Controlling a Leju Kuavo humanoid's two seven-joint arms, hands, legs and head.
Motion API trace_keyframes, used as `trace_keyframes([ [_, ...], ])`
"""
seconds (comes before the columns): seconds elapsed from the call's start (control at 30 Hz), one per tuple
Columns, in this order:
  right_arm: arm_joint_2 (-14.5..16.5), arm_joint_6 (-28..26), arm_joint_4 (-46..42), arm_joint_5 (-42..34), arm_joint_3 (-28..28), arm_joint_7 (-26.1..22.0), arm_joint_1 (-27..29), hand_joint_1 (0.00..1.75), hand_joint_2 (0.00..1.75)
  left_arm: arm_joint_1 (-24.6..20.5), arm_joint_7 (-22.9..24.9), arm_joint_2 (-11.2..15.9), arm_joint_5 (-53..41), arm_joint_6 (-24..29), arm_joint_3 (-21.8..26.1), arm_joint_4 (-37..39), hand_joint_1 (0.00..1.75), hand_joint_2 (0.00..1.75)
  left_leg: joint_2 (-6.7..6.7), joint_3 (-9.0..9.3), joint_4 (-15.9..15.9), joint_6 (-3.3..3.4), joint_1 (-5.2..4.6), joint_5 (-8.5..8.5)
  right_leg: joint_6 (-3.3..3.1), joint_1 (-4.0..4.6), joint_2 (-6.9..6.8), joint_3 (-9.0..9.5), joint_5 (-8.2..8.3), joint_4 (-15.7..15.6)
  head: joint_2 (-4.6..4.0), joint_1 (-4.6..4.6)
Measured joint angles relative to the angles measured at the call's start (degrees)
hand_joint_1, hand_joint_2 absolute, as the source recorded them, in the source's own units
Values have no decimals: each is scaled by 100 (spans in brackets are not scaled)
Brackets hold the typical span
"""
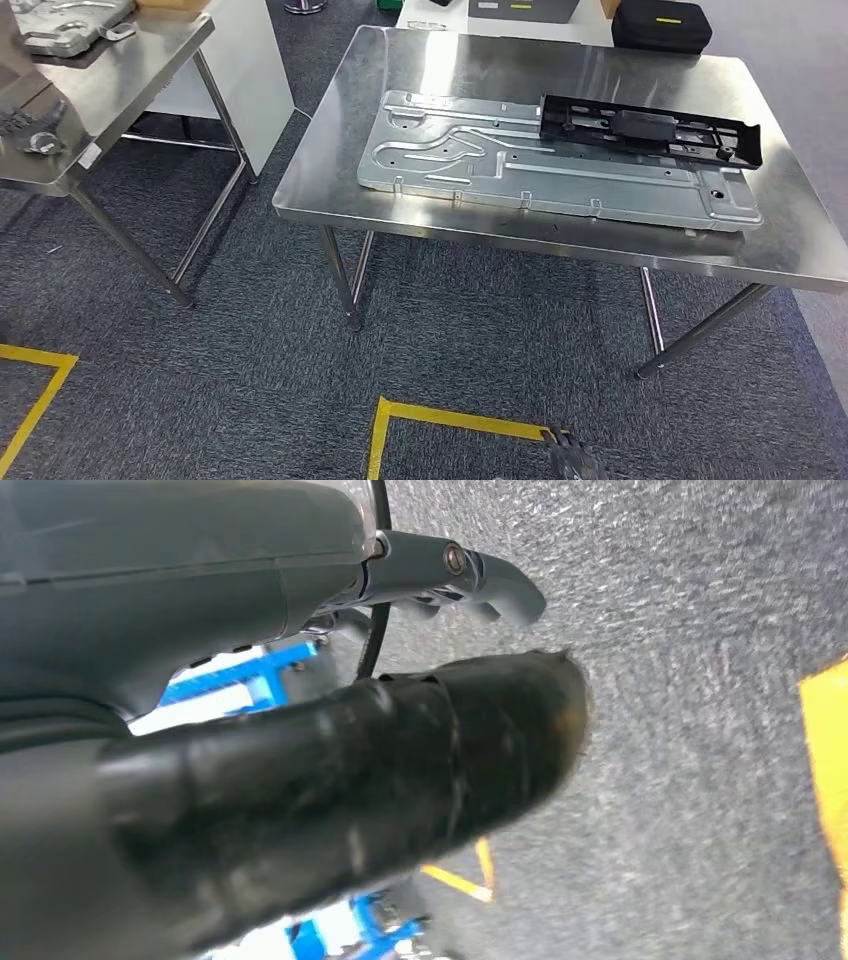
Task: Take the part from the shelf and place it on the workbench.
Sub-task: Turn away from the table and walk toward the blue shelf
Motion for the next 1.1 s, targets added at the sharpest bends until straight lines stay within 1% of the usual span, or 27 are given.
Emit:
trace_keyframes([
  [0.03,72,-32,312,-141,-66,-41,5,0,175,4,-8,-6,-13,16,0,-5,0,0,59,-45,48,-31,-3,-98,2,-29,-79,-38,94,-61,0,-4],
  [0.07,149,-57,582,-244,-125,-83,10,0,175,6,-14,-13,-26,31,0,-11,0,0,170,-124,201,-63,2,-325,3,-64,-155,-97,190,-116,0,-7],
  [0.13,295,-95,1161,-392,-253,-165,13,0,175,-10,-26,-42,-46,55,-1,-29,0,0,466,-304,849,-128,59,-976,22,-84,-298,-249,343,-148,0,-14],
  [0.17,380,-98,1470,-466,-314,-204,13,0,175,-18,-32,-48,-54,66,-1,-32,0,0,546,-360,1223,-165,93,-1170,41,-91,-383,-341,397,-126,0,-13],
  [0.2,458,-90,1777,-552,-374,-248,12,0,175,-27,-40,-49,-58,74,-1,-33,0,0,588,-356,1513,-202,124,-1195,67,-100,-472,-436,441,-88,-1,-13],
  [0.27,593,-52,2329,-774,-492,-363,-2,0,175,-40,-67,-52,-69,80,-2,-34,0,0,643,-110,1648,-271,181,-883,130,-126,-648,-651,510,37,-1,-14],
  [0.3,650,-16,2597,-915,-569,-436,-29,0,175,-52,-82,-55,-73,82,-3,-34,0,0,716,171,1435,-303,210,-776,162,-138,-723,-748,534,121,-1,-14],
  [0.33,701,32,2876,-1068,-667,-504,-58,0,175,-74,-95,-62,-78,82,-4,-35,0,0,828,534,1067,-338,226,-807,198,-139,-787,-834,548,217,0,-17],
  [0.4,799,171,3405,-1354,-903,-603,-99,0,175,-122,-113,-69,-81,86,-9,-37,0,0,993,1045,379,-282,208,-1108,278,-127,-910,-930,582,375,0,-16],
  [0.43,849,271,3629,-1490,-1022,-629,-104,0,175,-133,-124,-71,-79,88,-11,-38,0,0,995,1123,204,-213,180,-1209,321,-127,-970,-949,615,405,-1,-15],
  [0.5,948,541,4017,-1838,-1262,-683,-104,0,175,-109,-144,-71,-67,91,-14,-38,0,0,910,1024,162,-40,146,-1157,413,-168,-1029,-966,659,413,-1,-11],
  [0.53,1004,715,4176,-2084,-1404,-731,-93,0,175,-103,-149,-73,-58,88,-14,-38,0,0,869,964,156,20,137,-1091,449,-192,-932,-999,542,474,-1,-11],
  [0.57,1055,904,4305,-2375,-1574,-794,-70,0,175,-97,-144,-75,-49,86,-15,-38,0,0,838,887,149,71,132,-1017,476,-205,-769,-1059,305,636,0,-9],
  [0.6,1114,1119,4425,-2723,-1794,-864,-42,0,175,-100,-134,-78,-37,85,-15,-38,0,0,802,797,152,112,123,-942,488,-205,-563,-1139,-27,906,0,-8],
  [0.63,1168,1309,4526,-3060,-2035,-925,-7,0,175,-104,-124,-80,-24,84,-16,-38,0,0,755,704,154,141,102,-867,474,-192,-403,-1219,-348,1244,0,-7],
  [0.67,1220,1464,4619,-3353,-2291,-976,20,0,175,-102,-116,-82,-11,83,-16,-38,0,0,696,604,159,168,74,-788,446,-171,-311,-1267,-566,1581,0,-7],
  [0.7,1267,1574,4706,-3568,-2538,-1008,36,0,175,-101,-112,-86,-1,82,-16,-38,0,0,626,503,167,187,38,-708,400,-140,-269,-1253,-629,1816,0,-6],
  [0.73,1298,1624,4771,-3682,-2738,-1025,44,0,175,-101,-112,-90,4,82,-16,-38,0,0,553,411,174,199,0,-633,336,-95,-247,-1158,-556,1883,0,-7],
  [0.77,1324,1650,4820,-3731,-2901,-1035,43,0,175,-100,-111,-94,7,82,-16,-38,0,0,479,325,179,208,-37,-561,249,-38,-217,-968,-400,1760,0,-6],
  [0.8,1339,1670,4854,-3754,-3028,-1037,38,0,175,-104,-109,-104,10,82,-16,-39,0,0,407,254,183,216,-67,-493,131,37,-141,-686,-233,1450,-1,-6],
  [0.83,1341,1697,4883,-3780,-3132,-1038,31,0,175,-115,-108,-140,14,79,-16,-48,0,0,348,199,184,217,-90,-431,-12,116,-14,-376,-158,1034,-1,-8],
  [0.9,1351,1806,4951,-3830,-3308,-1031,19,0,175,-142,-105,-183,27,68,-16,-63,0,0,228,121,167,198,-97,-297,-207,209,187,91,-182,293,-1,-8],
  [0.93,1365,1873,4987,-3844,-3379,-1023,10,0,175,-147,-105,-200,33,61,-16,-70,0,0,171,93,144,167,-88,-228,-260,229,207,171,-220,105,-1,-6],
  [1.0,1434,1995,5064,-3833,-3466,-1009,-10,0,175,-126,-108,-182,39,51,-15,-67,0,0,75,54,79,103,-78,-101,-282,211,65,144,-110,-55,-1,-3],
  [1.03,1473,2051,5102,-3830,-3494,-999,-20,0,175,-118,-108,-177,38,46,-15,-67,0,0,119,28,98,71,-80,-160,-287,184,-14,112,-13,-129,0,-3],
  [1.07,1514,2105,5142,-3835,-3521,-990,-24,0,175,-111,-108,-173,34,41,-16,-66,0,0,212,-16,204,38,-80,-342,-280,152,-100,70,88,-203,-1,-4],
  [1.1,1551,2152,5183,-3842,-3550,-981,-22,0,175,-108,-106,-170,30,37,-17,-66,0,0,345,-76,429,-2,-60,-643,-245,125,-184,19,178,-248,0,-5],
])
